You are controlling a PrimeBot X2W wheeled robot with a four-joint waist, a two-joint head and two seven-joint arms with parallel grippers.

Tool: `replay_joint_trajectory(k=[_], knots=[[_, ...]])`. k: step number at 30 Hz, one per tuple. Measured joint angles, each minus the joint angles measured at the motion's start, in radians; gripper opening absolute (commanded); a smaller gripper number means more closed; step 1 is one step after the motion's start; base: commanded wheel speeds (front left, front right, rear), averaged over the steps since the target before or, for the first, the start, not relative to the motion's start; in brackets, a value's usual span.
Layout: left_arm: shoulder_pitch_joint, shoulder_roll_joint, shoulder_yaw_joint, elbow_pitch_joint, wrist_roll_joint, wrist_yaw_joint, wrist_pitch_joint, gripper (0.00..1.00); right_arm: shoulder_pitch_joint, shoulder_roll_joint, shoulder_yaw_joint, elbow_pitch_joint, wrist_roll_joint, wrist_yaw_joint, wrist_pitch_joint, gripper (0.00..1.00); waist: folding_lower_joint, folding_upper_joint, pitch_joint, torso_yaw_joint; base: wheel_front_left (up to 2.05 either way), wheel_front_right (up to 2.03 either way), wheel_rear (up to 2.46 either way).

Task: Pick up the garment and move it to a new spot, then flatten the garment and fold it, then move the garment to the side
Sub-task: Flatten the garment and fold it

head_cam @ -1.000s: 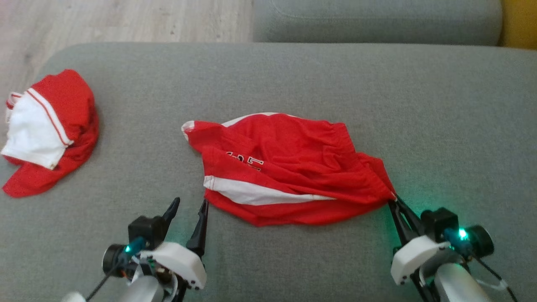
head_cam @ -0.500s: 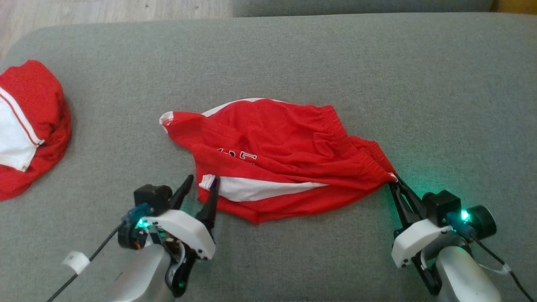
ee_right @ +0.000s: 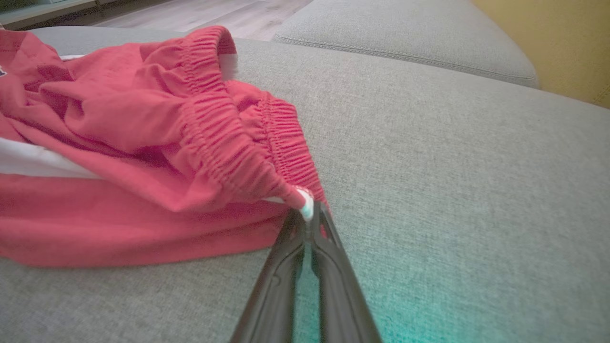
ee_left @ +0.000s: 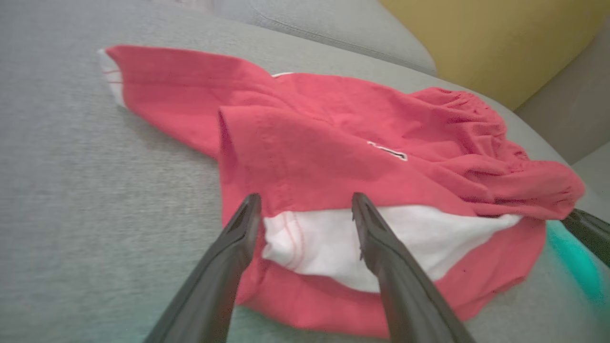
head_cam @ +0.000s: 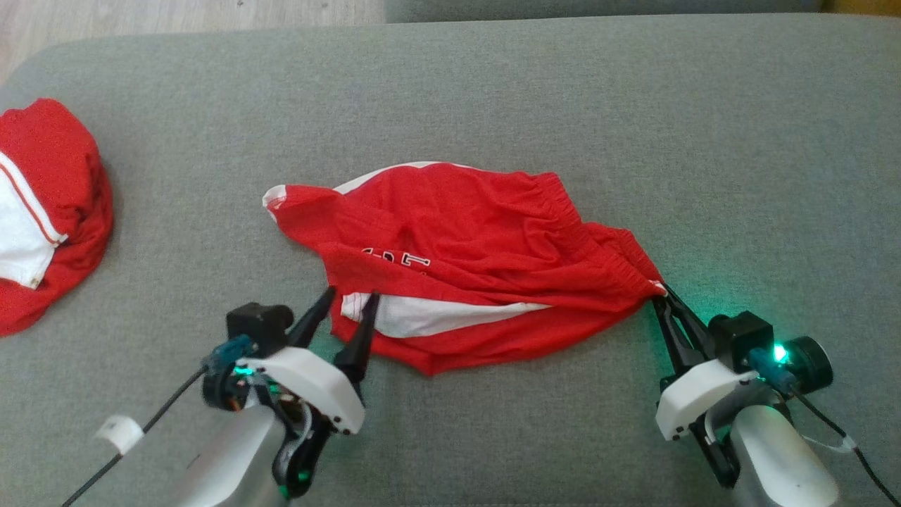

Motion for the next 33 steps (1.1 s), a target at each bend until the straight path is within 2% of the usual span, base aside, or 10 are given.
replay_joint_trajectory(k=[3,5,10,22,25,27,30,33], knots=[[0.007,0.019,0.007,-0.001,0.001,0.034,0.003,1.0,0.0,0.004,-0.002,0.001,0.0,0.0,0.0,0.0,0.0,0.0,0.001,-0.001,0.0,0.0,0.0],[0.021,0.022,0.005,-0.003,0.001,0.04,0.021,1.0,0.0,0.006,-0.002,0.002,0.0,0.0,0.0,0.0,0.0,0.0,0.001,-0.002,0.0,0.0,0.0],[0.041,0.025,-0.009,-0.027,-0.008,0.031,0.06,1.0,-0.001,0.014,-0.004,0.004,0.0,0.0,0.0,0.0,0.0,0.0,0.003,-0.005,0.0,0.0,0.0],[0.039,0.041,-0.034,-0.075,-0.015,0.021,0.071,1.0,-0.014,0.016,-0.005,0.009,0.0,0.0,0.0,0.0,0.0,0.0,0.005,-0.008,0.0,0.0,0.0],[0.039,0.042,-0.039,-0.075,-0.015,0.023,0.078,0.76,-0.014,0.018,-0.003,0.009,0.0,0.0,0.0,0.0,0.0,0.0,0.005,-0.01,0.0,0.0,0.0],[0.038,0.042,-0.04,-0.077,-0.014,0.025,0.077,0.54,-0.014,0.018,-0.003,0.01,0.0,0.0,0.0,0.0,0.0,0.0,0.005,-0.011,0.0,0.0,0.0],[0.037,0.042,-0.04,-0.076,-0.012,0.041,0.076,0.35,-0.014,0.019,-0.002,0.01,0.0,0.0,0.0,0.0,0.0,0.0,0.005,-0.012,0.0,0.0,0.0],[0.037,0.043,-0.04,-0.076,-0.003,0.05,0.063,0.11,-0.014,0.019,-0.002,0.01,0.0,0.0,0.0,0.0,0.0,0.0,0.006,-0.012,0.0,0.0,0.0]])
